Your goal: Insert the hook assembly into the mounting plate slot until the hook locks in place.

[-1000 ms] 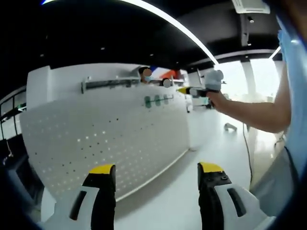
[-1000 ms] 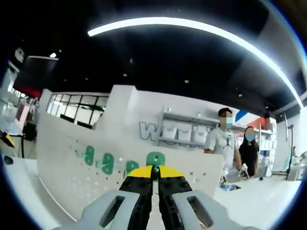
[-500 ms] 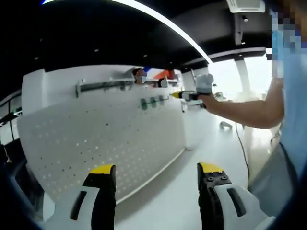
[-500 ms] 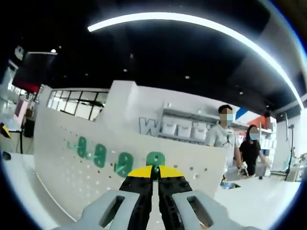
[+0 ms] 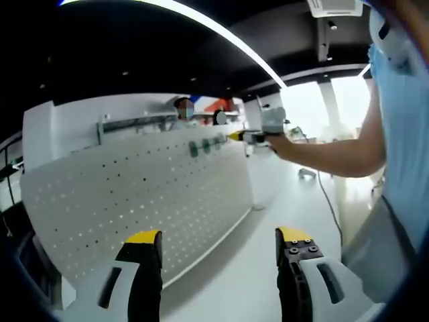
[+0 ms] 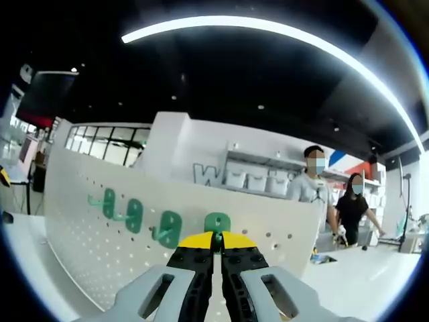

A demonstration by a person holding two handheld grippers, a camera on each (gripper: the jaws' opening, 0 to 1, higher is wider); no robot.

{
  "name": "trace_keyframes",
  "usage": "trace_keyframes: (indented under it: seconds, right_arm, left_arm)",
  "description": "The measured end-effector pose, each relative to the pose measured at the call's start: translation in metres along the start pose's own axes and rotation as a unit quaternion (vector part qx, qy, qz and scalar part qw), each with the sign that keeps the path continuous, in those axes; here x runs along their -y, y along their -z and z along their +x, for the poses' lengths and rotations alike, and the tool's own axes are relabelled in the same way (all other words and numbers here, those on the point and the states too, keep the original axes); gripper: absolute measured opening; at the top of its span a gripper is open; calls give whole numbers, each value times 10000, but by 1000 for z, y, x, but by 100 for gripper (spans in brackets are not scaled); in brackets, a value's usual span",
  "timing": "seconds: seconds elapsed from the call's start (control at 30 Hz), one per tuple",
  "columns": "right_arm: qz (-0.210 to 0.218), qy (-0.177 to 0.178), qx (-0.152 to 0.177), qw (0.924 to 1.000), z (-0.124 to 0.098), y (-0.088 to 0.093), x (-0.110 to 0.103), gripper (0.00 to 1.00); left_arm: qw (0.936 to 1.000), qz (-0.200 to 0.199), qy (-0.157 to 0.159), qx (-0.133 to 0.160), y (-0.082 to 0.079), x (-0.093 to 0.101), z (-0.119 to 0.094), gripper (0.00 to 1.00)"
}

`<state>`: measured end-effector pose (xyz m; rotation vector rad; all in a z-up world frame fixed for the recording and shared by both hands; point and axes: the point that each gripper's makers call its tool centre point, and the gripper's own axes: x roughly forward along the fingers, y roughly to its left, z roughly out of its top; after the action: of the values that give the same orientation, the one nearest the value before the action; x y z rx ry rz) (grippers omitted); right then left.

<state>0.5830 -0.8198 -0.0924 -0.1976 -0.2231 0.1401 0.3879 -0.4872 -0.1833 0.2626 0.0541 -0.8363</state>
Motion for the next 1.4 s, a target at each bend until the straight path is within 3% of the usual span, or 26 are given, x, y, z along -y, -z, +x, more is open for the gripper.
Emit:
trace_keyframes:
  seconds: [1.1,1.4]
  right_arm:
    - [275,65,168,9995,4,5,2,1]
    - [184,84,171,9996,5,6,0,1]
  left_arm:
    - [9999,-72,69,-83,3,5,1,67]
    - [9999,-93,67,-93,4,4,1,66]
